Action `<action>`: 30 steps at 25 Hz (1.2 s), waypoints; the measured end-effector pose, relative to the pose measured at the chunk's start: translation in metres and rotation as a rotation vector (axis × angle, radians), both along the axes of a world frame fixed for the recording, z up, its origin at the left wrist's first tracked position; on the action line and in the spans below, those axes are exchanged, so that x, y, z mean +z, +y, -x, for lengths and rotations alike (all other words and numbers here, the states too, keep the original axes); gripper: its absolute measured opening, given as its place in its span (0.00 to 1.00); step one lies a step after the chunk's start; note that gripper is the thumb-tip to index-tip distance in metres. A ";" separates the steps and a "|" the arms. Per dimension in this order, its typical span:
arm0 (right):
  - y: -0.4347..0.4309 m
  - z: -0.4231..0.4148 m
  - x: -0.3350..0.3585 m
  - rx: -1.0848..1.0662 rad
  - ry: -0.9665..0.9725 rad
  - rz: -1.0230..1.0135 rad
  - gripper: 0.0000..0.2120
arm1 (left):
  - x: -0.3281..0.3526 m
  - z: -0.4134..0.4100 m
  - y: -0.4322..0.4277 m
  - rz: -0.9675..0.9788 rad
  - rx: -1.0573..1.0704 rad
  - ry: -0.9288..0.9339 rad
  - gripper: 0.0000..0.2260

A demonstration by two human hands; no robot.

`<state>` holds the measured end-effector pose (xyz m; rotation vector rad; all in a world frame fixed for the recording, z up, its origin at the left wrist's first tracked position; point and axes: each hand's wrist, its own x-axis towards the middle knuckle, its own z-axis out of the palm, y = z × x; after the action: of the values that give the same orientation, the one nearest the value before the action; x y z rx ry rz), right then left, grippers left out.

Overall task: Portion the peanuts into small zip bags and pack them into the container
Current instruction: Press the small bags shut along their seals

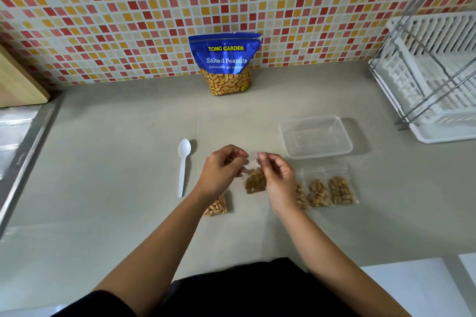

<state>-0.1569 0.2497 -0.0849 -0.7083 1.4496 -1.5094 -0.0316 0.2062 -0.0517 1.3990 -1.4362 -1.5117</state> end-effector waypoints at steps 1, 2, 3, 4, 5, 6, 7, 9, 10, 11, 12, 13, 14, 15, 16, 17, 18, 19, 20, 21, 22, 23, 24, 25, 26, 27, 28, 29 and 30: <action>-0.001 -0.003 0.000 -0.003 0.010 -0.017 0.03 | 0.000 0.000 0.000 0.024 0.000 -0.037 0.03; -0.003 -0.005 0.000 -0.001 0.020 -0.033 0.03 | 0.000 -0.001 0.000 0.056 0.000 -0.089 0.03; -0.003 -0.006 -0.001 0.001 0.036 -0.041 0.03 | -0.002 -0.001 -0.001 0.094 -0.004 -0.152 0.03; -0.003 -0.007 -0.002 -0.001 0.055 -0.041 0.02 | -0.004 -0.001 -0.002 0.136 -0.011 -0.212 0.03; -0.003 -0.008 -0.001 -0.005 0.086 -0.040 0.02 | -0.005 0.000 -0.002 0.187 -0.019 -0.272 0.03; -0.003 -0.009 0.001 -0.009 0.120 -0.041 0.02 | -0.005 0.001 -0.001 0.248 -0.026 -0.332 0.04; -0.003 -0.009 0.003 -0.009 0.155 -0.050 0.03 | -0.004 0.004 -0.001 0.319 -0.038 -0.389 0.05; -0.002 -0.012 0.008 -0.009 0.173 -0.085 0.03 | -0.005 0.010 0.000 0.469 -0.064 -0.484 0.05; -0.003 -0.014 0.010 -0.020 0.150 -0.097 0.04 | -0.005 0.013 0.000 0.518 -0.063 -0.515 0.05; -0.003 -0.016 0.012 -0.041 0.144 -0.101 0.04 | -0.006 0.015 -0.001 0.541 -0.054 -0.534 0.05; -0.004 -0.017 0.013 -0.075 0.158 -0.105 0.05 | -0.006 0.016 -0.001 0.549 -0.044 -0.545 0.05; -0.005 -0.017 0.013 -0.102 0.182 -0.107 0.05 | -0.007 0.017 -0.001 0.557 -0.038 -0.555 0.05; -0.007 -0.016 0.010 -0.127 0.202 -0.114 0.04 | -0.007 0.017 -0.001 0.573 -0.037 -0.570 0.04; -0.008 -0.015 0.008 -0.147 0.209 -0.118 0.04 | -0.008 0.017 -0.001 0.593 -0.041 -0.592 0.04; -0.010 -0.015 0.004 -0.163 0.212 -0.125 0.04 | -0.009 0.016 -0.001 0.618 -0.050 -0.620 0.05; -0.011 -0.015 0.001 -0.168 0.243 -0.137 0.06 | -0.011 0.014 -0.001 0.644 -0.062 -0.658 0.05; -0.013 -0.015 -0.003 -0.169 0.292 -0.156 0.06 | -0.013 0.012 -0.001 0.668 -0.075 -0.703 0.05; -0.014 -0.014 -0.006 -0.169 0.337 -0.168 0.06 | -0.015 0.010 -0.001 0.694 -0.085 -0.743 0.05; -0.014 -0.014 -0.006 -0.173 0.366 -0.175 0.05 | -0.017 0.007 -0.002 0.715 -0.091 -0.776 0.05; -0.013 -0.013 -0.006 -0.178 0.382 -0.181 0.04 | -0.019 0.004 -0.002 0.727 -0.100 -0.803 0.05; -0.013 -0.013 -0.007 -0.180 0.395 -0.186 0.04 | -0.021 0.002 -0.002 0.729 -0.111 -0.827 0.05; -0.012 -0.014 -0.008 -0.174 0.401 -0.184 0.04 | -0.022 0.000 -0.002 0.732 -0.120 -0.845 0.05; -0.012 -0.015 -0.010 -0.169 0.403 -0.184 0.04 | -0.024 -0.002 -0.001 0.731 -0.129 -0.858 0.05; -0.011 -0.015 -0.011 -0.163 0.403 -0.182 0.04 | -0.025 -0.003 0.000 0.739 -0.130 -0.864 0.06; -0.012 -0.016 -0.011 -0.155 0.401 -0.189 0.04 | -0.026 -0.005 -0.001 0.754 -0.120 -0.858 0.07; -0.012 -0.016 -0.011 -0.137 0.373 -0.201 0.05 | -0.027 -0.006 -0.001 0.762 -0.099 -0.833 0.08; -0.012 -0.015 -0.010 -0.114 0.317 -0.214 0.05 | -0.027 -0.008 -0.001 0.725 -0.080 -0.777 0.09; -0.013 -0.015 -0.009 -0.089 0.238 -0.225 0.04 | -0.026 -0.011 -0.001 0.636 -0.057 -0.688 0.08; -0.013 -0.015 -0.008 -0.077 0.160 -0.241 0.05 | -0.025 -0.015 0.000 0.491 -0.036 -0.579 0.08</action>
<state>-0.1420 0.2364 -0.0929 -0.6435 1.7622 -1.3296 -0.0168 0.2058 -0.0767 1.5511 -2.0110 -0.6993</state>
